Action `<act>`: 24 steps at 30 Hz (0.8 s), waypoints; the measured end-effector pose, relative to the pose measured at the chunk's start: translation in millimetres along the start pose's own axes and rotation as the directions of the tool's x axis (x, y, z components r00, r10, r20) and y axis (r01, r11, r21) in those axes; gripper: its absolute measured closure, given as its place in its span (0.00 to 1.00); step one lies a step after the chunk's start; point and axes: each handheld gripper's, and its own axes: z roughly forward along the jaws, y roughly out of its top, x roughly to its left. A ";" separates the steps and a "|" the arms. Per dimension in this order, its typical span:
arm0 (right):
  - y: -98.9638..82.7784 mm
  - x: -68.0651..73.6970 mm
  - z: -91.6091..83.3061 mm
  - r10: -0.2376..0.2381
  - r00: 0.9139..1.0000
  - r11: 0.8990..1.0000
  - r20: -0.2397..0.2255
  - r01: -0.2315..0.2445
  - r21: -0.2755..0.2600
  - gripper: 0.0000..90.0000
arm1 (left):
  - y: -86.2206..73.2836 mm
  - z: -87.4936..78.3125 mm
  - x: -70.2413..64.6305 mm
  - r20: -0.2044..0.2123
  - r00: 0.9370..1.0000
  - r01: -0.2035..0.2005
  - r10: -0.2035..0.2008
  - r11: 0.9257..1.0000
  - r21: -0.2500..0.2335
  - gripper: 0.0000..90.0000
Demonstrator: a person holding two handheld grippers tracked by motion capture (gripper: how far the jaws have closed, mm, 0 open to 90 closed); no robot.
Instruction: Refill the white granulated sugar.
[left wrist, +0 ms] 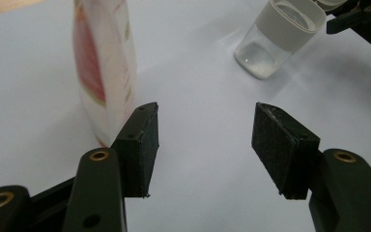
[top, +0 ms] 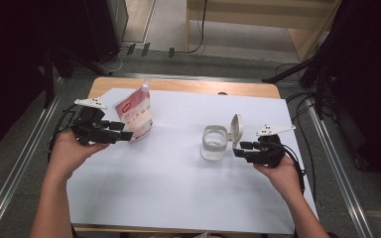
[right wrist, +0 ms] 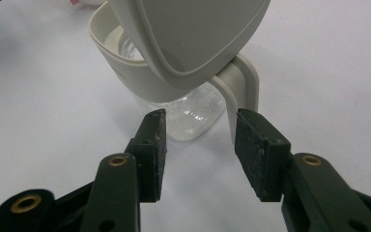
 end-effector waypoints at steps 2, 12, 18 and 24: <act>0.6 0.6 0.5 -0.005 1.000 1.000 0.005 0.005 0.002 0.61 | -2.1 -4.1 2.0 -0.008 1.000 0.011 -0.011 1.000 -0.001 0.49; 0.0 0.7 -0.6 -0.007 1.000 1.000 0.008 0.007 0.001 0.61 | -4.5 -15.3 15.8 -0.055 0.997 0.045 -0.047 0.998 -0.033 0.47; -2.8 2.7 -3.2 -0.009 1.000 1.000 0.016 0.009 0.002 0.61 | 3.6 -4.4 23.0 -0.066 0.996 0.050 -0.053 0.997 -0.051 0.46; -6.8 5.3 -2.7 -0.012 1.000 1.000 0.018 0.011 0.013 0.61 | 12.5 12.1 30.5 -0.061 0.996 0.060 -0.062 0.998 -0.026 0.50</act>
